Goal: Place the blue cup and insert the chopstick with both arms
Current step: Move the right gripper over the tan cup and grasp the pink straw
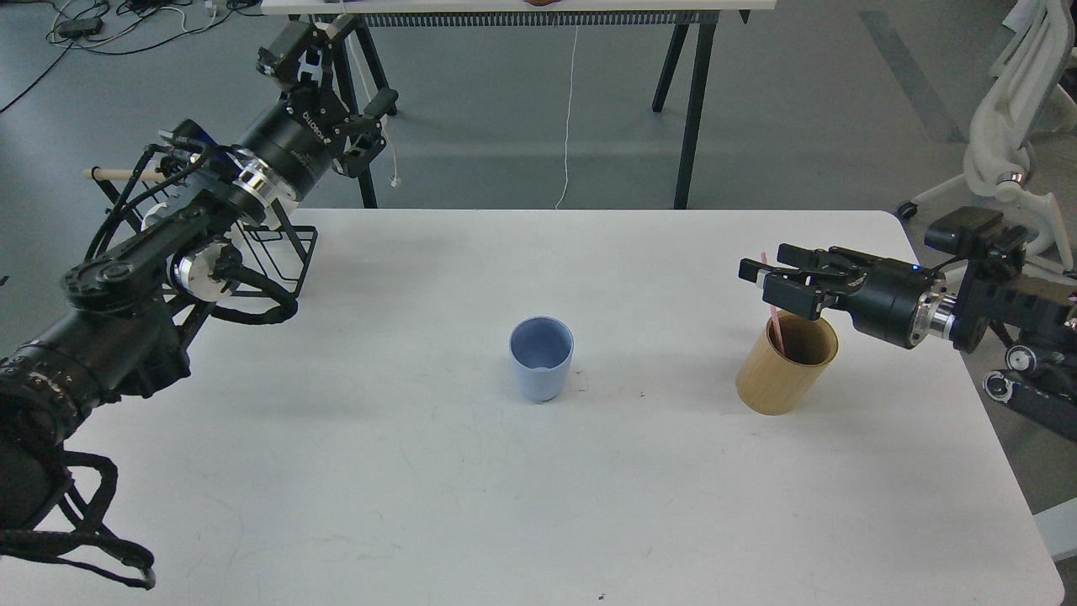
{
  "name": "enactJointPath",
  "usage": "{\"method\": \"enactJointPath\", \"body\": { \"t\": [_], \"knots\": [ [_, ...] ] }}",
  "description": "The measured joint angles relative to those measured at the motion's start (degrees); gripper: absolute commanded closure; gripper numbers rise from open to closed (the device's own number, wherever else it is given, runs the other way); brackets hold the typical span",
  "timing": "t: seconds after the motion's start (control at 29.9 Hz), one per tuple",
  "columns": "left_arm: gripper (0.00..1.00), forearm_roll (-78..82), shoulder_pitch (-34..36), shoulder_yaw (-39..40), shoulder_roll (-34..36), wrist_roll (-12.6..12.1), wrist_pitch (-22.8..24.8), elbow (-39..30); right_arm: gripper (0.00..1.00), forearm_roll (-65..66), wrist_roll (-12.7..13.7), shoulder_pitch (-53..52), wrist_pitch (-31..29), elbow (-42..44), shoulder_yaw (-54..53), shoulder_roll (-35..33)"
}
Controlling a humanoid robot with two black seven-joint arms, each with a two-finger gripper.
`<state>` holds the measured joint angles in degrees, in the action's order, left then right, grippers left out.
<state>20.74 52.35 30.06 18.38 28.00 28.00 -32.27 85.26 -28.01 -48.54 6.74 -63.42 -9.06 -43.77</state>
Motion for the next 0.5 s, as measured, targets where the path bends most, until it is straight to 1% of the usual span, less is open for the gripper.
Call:
{"method": "enactJointPath", "body": {
  "t": [0.1, 0.2, 0.3, 0.5],
  "knots": [
    [0.04, 0.0, -0.8, 0.0, 0.0, 0.0, 0.0, 0.0, 0.47, 0.0, 0.0, 0.1, 0.0, 0.8, 0.0, 1.1],
    [0.04, 0.0, -1.1, 0.0, 0.0, 0.0, 0.0, 0.1, 0.54, 0.0, 0.0, 0.1, 0.0, 1.1, -0.1, 1.5],
    [0.04, 0.0, -1.6, 0.0, 0.0, 0.0, 0.0, 0.1, 0.65, 0.0, 0.0, 0.1, 0.0, 1.1, -0.1, 1.5],
    [0.04, 0.0, -1.8, 0.1, 0.0, 0.0, 0.0, 0.2, 0.77, 0.0, 0.0, 0.0, 0.1, 0.9, -0.2, 0.8]
  ]
}}
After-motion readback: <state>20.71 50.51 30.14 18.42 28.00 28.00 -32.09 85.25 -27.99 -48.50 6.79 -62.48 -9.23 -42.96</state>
